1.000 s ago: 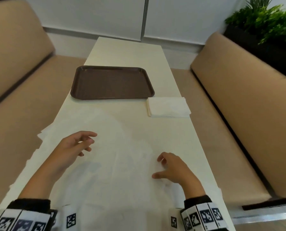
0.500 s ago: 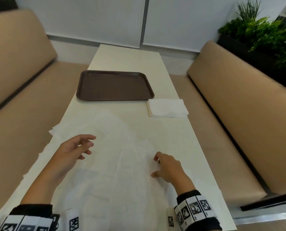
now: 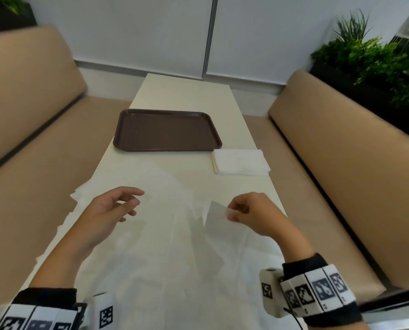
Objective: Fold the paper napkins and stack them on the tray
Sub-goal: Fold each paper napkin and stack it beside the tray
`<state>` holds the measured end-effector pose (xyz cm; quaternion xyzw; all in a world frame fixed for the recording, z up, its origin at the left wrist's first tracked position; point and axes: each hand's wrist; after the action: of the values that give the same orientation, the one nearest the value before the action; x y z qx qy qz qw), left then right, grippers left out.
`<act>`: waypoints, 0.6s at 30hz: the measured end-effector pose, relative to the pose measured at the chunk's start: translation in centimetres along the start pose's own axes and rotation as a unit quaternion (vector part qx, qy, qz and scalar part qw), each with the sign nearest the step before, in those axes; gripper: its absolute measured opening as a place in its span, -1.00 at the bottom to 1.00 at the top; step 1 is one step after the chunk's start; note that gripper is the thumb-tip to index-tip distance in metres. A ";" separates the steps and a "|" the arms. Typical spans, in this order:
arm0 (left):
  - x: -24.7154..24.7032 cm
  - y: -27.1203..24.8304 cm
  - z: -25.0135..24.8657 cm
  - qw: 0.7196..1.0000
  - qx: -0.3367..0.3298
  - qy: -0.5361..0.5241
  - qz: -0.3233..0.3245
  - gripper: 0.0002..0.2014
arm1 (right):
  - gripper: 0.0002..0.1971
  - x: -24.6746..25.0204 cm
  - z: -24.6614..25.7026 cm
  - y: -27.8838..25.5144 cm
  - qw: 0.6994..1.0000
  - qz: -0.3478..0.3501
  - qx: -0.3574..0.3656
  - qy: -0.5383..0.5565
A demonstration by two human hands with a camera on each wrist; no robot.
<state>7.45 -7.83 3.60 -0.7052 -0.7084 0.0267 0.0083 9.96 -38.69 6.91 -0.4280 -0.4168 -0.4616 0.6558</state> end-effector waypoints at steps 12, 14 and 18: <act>-11.0 2.0 -7.2 0.955 -0.004 0.043 0.292 -0.74 | -0.93 11.8 3.9 -3.6 0.976 -0.122 0.158 0.087; -11.2 2.0 -7.5 0.961 0.007 0.010 0.275 -0.82 | -0.84 12.7 2.5 -3.4 0.976 -0.142 0.134 0.096; -9.8 2.0 -8.2 0.968 0.054 -0.106 0.219 -0.77 | -0.54 12.1 -2.6 -4.4 0.956 -0.071 0.100 0.268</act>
<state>9.89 -17.42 11.90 -0.8350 -0.5308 0.1407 -0.0351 8.88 -45.08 18.29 -0.1901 -0.2994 -0.5607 0.7482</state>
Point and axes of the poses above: each hand's wrist, its own y-axis towards the middle knuckle, its own x-axis out of the back of the hand, z = x × y, and after that the axes turned 13 degrees about -y, right-handed
